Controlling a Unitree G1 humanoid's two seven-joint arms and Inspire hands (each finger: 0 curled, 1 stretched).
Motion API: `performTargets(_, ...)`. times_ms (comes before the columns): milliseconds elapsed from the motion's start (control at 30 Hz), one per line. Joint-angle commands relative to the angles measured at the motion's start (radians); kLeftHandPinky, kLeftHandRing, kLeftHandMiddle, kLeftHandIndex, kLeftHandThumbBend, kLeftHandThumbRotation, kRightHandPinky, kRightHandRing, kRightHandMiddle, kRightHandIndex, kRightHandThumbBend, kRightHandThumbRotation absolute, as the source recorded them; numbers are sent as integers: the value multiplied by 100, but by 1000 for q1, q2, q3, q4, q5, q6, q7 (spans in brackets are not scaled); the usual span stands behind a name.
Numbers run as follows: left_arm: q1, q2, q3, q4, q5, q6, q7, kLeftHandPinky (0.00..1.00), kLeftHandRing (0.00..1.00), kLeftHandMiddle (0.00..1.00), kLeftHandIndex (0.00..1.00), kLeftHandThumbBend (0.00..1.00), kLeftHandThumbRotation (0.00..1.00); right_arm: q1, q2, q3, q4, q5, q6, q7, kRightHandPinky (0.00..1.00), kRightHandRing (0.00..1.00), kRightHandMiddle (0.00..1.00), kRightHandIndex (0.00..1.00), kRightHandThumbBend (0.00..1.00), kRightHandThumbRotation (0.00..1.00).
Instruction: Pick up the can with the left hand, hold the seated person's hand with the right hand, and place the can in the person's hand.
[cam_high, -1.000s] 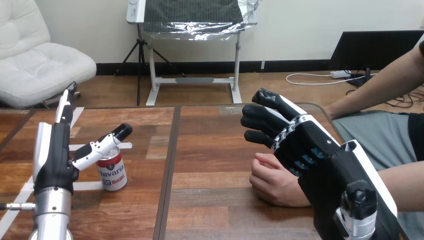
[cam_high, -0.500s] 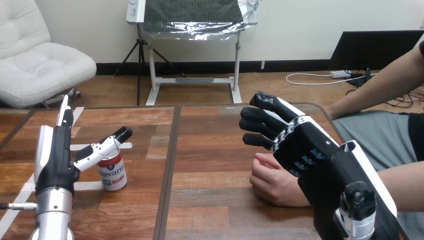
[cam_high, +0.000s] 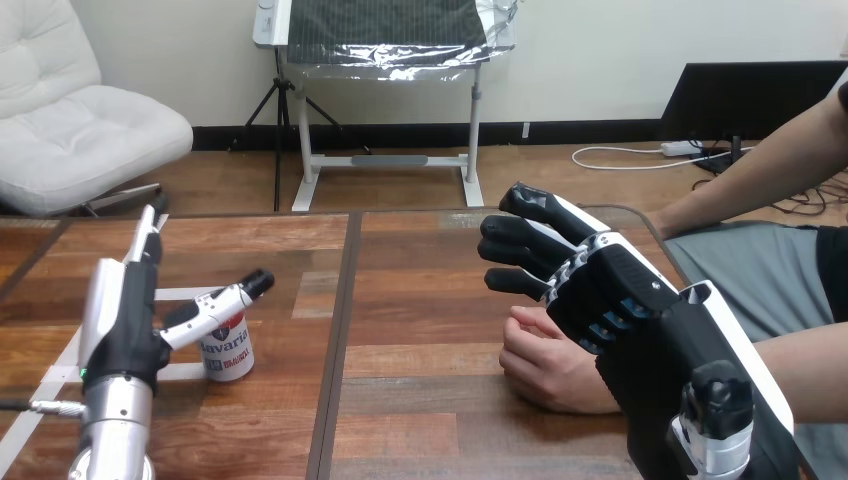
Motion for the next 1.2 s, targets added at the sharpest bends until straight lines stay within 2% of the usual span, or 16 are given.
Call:
performTargets(0,-100,30,-32,53,11,12,2,88,96,98,97,100,51,-45,-4,-12,-36,5,-4,0,82,85,85,87,100,95)
performTargets(200,-117,33,-47,84,11,39,-1,86,96,98,98,100,49,-41,-1,-11,-41,1,-2,-5,80,84,84,87,100,95)
performTargets(633,-157,38,-75,172,6,59,3,85,95,98,98,100,48,-37,-10,-19,-47,-1,-1,-2,77,83,84,86,100,96)
performTargets(1167,-189,47,-117,215,18,107,2,84,96,97,96,97,49,-37,-15,-26,-35,9,-13,11,75,82,83,86,100,97)
